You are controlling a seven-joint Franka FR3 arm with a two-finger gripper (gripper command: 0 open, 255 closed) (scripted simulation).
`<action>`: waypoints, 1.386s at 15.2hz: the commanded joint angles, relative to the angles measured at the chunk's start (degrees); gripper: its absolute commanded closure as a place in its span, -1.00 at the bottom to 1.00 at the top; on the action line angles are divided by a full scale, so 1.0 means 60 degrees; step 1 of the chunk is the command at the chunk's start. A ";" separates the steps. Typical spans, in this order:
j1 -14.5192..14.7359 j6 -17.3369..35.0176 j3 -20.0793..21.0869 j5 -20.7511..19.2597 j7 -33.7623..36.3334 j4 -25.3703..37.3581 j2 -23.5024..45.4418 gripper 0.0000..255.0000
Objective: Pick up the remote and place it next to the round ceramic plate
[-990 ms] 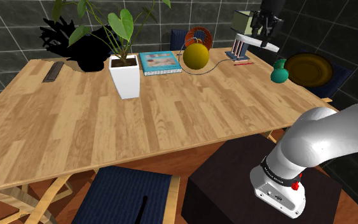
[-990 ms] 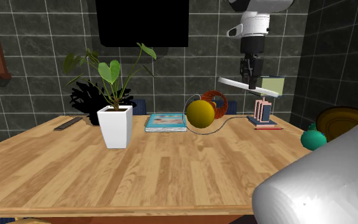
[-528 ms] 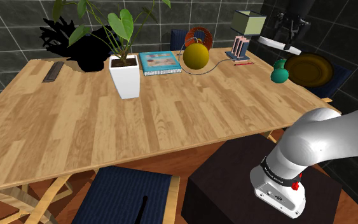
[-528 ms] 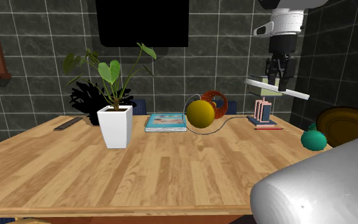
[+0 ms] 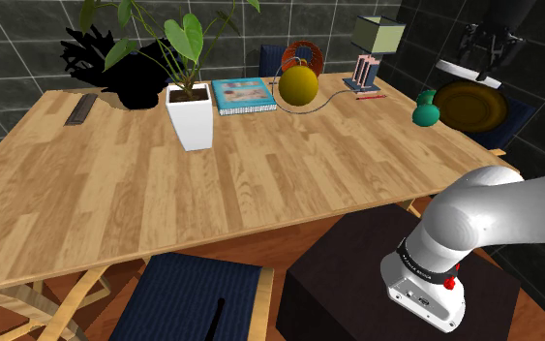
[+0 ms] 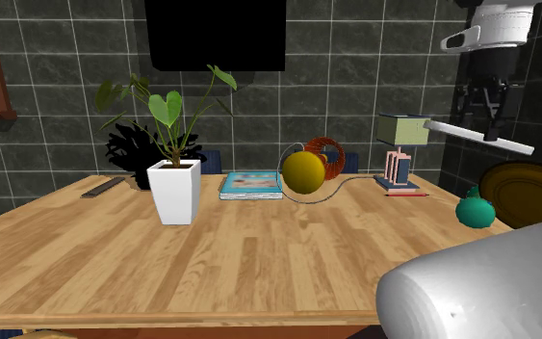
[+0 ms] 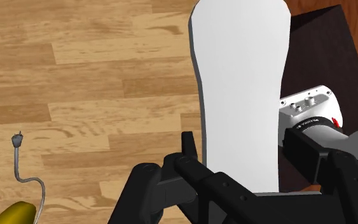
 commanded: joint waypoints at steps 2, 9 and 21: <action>-0.0174 -0.0146 -0.0516 -0.0432 -0.0679 0.0163 -0.0189 1.00; -0.0374 -0.0427 -0.1795 -0.1353 -0.2280 0.0954 -0.0299 1.00; -0.0301 -0.0089 -0.3531 -0.2392 -0.3901 0.1562 -0.0324 1.00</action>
